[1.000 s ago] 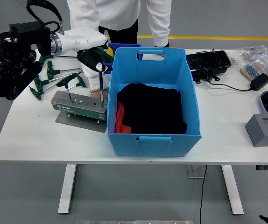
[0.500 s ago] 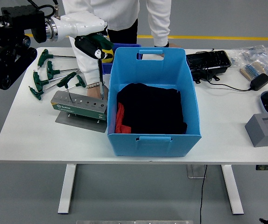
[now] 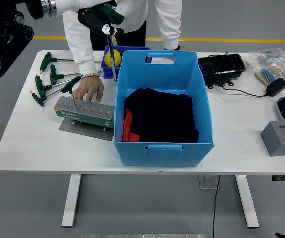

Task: Lift tool from toolbox,place it in box,lift tool from toolbox,place it in box

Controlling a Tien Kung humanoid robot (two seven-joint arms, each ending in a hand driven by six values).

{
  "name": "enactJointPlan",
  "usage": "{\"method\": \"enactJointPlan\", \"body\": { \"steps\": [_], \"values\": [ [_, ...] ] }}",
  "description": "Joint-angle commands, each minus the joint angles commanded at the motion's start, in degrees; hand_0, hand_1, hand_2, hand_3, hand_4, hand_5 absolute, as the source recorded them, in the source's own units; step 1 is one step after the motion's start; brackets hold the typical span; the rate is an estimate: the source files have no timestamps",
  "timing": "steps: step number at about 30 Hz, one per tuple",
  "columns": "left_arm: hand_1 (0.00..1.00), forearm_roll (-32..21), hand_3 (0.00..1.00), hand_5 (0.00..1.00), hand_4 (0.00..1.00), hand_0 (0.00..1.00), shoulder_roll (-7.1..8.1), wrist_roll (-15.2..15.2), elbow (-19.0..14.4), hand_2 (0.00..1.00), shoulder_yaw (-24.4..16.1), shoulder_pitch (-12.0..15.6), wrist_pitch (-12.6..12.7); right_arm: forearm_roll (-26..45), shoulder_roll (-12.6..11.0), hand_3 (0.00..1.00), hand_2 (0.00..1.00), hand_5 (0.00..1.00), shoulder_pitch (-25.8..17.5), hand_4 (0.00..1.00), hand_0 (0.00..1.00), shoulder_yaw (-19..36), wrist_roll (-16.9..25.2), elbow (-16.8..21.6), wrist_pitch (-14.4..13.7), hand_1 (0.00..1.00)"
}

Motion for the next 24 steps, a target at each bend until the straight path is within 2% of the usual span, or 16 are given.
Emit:
{"method": "enactJointPlan", "body": {
  "steps": [6, 9, 13, 17, 19, 24],
  "values": [
    [0.002, -2.2, 0.025, 0.537, 0.732, 0.128, -1.20, 0.9, -6.0, 0.002, -2.6, 0.7, -0.6, 0.2, -0.1, 0.541, 0.667, 0.656, 0.2, 0.778, 0.619, -0.1, 0.0, 0.0, 0.0, 0.600],
    [0.002, -4.6, 0.025, 0.537, 0.732, 0.128, -2.51, 1.4, -8.9, 0.002, -1.8, 1.4, -0.7, 0.1, -0.1, 0.541, 0.667, 0.656, 0.3, 0.778, 0.619, -0.1, 0.0, 0.0, 0.1, 0.600],
    [0.002, -7.3, 0.025, 0.535, 0.731, 0.128, -4.85, 1.6, -10.8, 0.002, 1.1, 2.6, -1.0, 0.1, -0.1, 0.541, 0.667, 0.656, 0.4, 0.778, 0.619, -0.2, 0.0, 0.0, 0.1, 0.601],
    [0.002, -8.7, 0.025, 0.534, 0.730, 0.127, -7.32, 1.5, -10.3, 0.002, 4.2, 3.7, -1.1, 0.4, -0.2, 0.542, 0.667, 0.656, 0.6, 0.779, 0.619, -0.4, 0.1, 0.0, 0.1, 0.602],
    [0.002, -9.3, 0.025, 0.534, 0.730, 0.127, -8.76, 1.3, -8.8, 0.002, 6.3, 4.1, -1.0, 0.8, -0.3, 0.542, 0.667, 0.656, 0.8, 0.779, 0.619, -0.7, 0.2, 0.1, 0.1, 0.602],
    [0.002, -9.4, 0.026, 0.532, 0.730, 0.127, -11.28, 0.6, -4.3, 0.002, 11.3, 4.2, 0.0, 1.5, -0.5, 0.541, 0.666, 0.656, 1.1, 0.779, 0.620, -1.0, 0.2, 0.1, 0.0, 0.601]
  ]
}}
